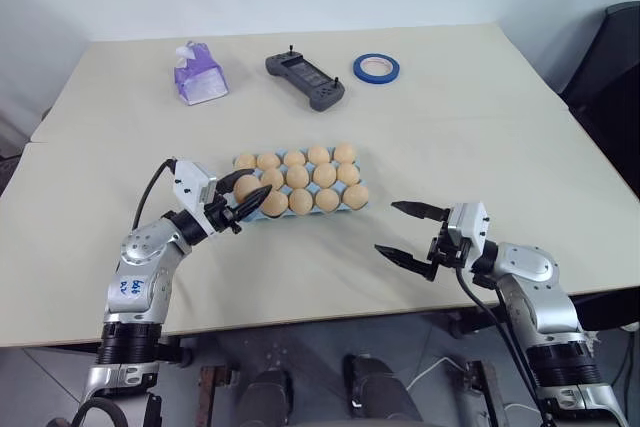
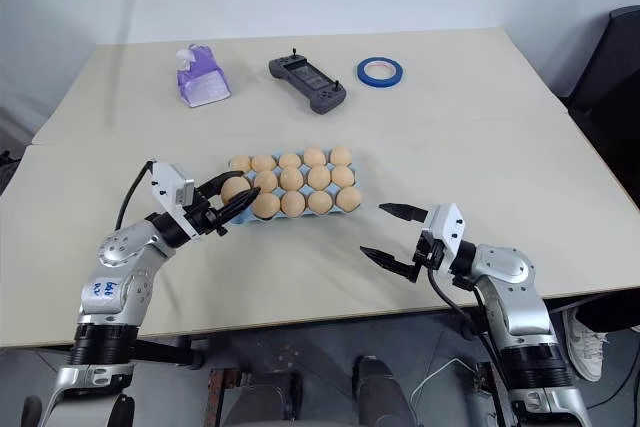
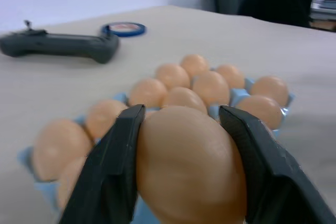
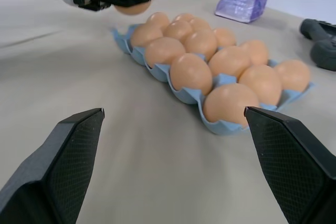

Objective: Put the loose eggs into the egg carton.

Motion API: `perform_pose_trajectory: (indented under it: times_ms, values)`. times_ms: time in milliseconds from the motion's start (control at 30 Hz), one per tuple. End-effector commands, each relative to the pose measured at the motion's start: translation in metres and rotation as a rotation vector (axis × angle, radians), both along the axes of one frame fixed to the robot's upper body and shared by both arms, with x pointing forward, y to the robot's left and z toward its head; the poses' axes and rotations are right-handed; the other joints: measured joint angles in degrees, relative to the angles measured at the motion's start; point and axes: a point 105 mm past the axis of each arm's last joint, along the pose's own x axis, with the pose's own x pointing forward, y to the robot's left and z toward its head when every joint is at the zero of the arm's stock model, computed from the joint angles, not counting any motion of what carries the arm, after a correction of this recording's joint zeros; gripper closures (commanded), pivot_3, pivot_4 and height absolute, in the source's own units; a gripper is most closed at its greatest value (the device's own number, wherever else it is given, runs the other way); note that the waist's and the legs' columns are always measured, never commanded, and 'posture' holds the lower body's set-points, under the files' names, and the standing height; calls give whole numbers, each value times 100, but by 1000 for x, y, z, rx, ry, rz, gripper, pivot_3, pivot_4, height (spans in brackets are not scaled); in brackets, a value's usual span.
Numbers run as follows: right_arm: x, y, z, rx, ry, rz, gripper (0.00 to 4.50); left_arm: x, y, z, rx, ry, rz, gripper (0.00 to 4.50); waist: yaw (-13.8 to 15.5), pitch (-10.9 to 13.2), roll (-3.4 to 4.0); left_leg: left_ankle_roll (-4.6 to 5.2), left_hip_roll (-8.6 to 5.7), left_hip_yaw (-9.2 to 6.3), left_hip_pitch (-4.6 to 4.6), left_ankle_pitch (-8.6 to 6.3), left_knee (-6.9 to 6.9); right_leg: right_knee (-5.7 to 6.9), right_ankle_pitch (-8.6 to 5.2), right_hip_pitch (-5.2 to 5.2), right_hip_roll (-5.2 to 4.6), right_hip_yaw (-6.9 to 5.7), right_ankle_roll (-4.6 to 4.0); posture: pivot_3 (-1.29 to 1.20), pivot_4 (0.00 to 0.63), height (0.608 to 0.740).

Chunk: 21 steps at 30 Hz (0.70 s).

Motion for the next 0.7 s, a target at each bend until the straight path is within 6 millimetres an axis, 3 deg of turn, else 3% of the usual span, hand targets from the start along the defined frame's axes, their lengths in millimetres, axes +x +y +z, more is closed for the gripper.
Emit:
perform_pose_trajectory:
  times_ms: [33, 100, 133, 333, 500, 700]
  values:
    - [-5, 5, 17, 22, -72, 1, 0, -1, 8, 7, 6, -31, 9, 708, 13, 0, 0, 0, 1, -3, 0, 0, 0, 0, 0, 0, 0, -2, 0, 0, 150, 740]
    - [-6, 6, 19, 25, -74, -1, 0, -2, 12, 7, 8, -35, 25, 96, 20, 0, 0, 0, 0, -3, -2, 0, 2, -1, 0, 0, -2, -2, 0, 0, 150, 740]
    - [-7, 6, 19, 25, -74, -3, 0, -4, 15, 6, 12, -38, 33, 42, 20, 0, 0, 0, -1, -3, -3, 0, 5, -2, 0, 1, -3, -2, 0, 0, 150, 740]
    - [-9, 2, 20, 23, -68, -34, 0, -20, 37, 3, 99, -39, 30, 42, 16, 0, 0, 1, -1, -5, -3, -1, 1, -6, 0, 2, -5, -2, 0, 0, 150, 740]
    - [-13, -5, 21, 19, -60, -70, 0, -45, 64, -16, 336, -23, -12, 42, 17, 1, 2, 0, 1, -6, -3, -2, -4, -12, -2, 2, -8, -1, -4, 0, 150, 740]
    - [-16, -10, 23, 14, -63, -140, 0, -65, 75, -16, 346, -53, 18, 42, 38, 1, 2, 6, 2, -7, -6, -4, -11, -26, -4, 4, -19, -1, -9, 0, 150, 740]
